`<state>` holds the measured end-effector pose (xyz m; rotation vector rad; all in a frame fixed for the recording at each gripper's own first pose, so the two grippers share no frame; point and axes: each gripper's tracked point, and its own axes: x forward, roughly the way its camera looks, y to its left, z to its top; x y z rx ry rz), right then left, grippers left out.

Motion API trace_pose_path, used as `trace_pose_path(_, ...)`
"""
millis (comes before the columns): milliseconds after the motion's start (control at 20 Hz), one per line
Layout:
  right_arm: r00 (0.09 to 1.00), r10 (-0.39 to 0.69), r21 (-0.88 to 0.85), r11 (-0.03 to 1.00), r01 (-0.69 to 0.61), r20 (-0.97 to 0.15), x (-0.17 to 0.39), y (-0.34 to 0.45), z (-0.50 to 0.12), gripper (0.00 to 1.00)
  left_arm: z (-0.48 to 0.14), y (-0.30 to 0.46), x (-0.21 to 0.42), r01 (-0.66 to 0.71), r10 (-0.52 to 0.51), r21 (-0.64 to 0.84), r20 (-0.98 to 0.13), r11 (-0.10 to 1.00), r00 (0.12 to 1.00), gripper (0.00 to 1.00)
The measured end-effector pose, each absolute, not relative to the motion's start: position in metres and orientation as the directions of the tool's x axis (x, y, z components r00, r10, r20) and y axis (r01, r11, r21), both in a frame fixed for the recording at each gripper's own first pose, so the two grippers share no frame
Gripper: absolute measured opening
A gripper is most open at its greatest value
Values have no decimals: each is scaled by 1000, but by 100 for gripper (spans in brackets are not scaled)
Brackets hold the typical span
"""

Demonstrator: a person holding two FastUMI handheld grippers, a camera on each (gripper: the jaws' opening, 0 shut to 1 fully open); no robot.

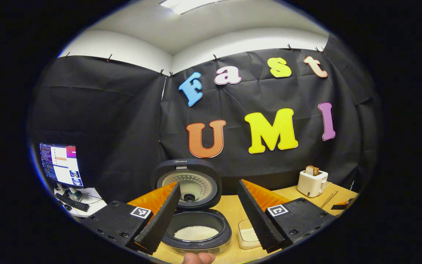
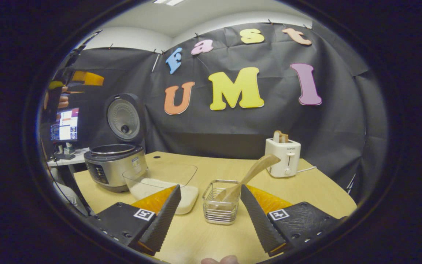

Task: Close the left gripper, press the button to open the rice cooker; take a wooden spoon from the chopstick holder with the right hand, scoop a spoonful of rice and pour it into the rice cooker, then put the wooden spoon back into the chopstick holder.

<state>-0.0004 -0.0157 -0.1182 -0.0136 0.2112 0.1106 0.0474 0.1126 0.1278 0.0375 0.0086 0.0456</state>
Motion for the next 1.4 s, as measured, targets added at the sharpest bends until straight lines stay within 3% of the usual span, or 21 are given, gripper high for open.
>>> trace_pose_path(200,983,84,-38,995,-91,-162,1,-35,-108,97,164,124,93,-86,89,111,-29,990,996,99)
trace_pose_path(400,987,54,-44,997,-62,-150,2,-53,-104,96,176,137,141,-101,108,86,-84,991,991,99)
trace_pose_path(700,990,39,-8,999,-40,-138,4,-66,-100,96,149,178,198,-136,139,31,-291,990,947,99)
trace_pose_path(900,990,13,0,1000,-14,-141,5,-81,-102,96,137,209,219,-195,191,28,-364,980,911,99)
trace_pose_path(1050,991,1,11,1000,0,-137,5,-84,-100,96,127,210,232,-195,184,14,-404,981,896,96)
trace_pose_path(1400,985,5,23,1000,-1,-171,0,-84,-111,96,110,205,225,-175,179,52,-454,983,873,100)
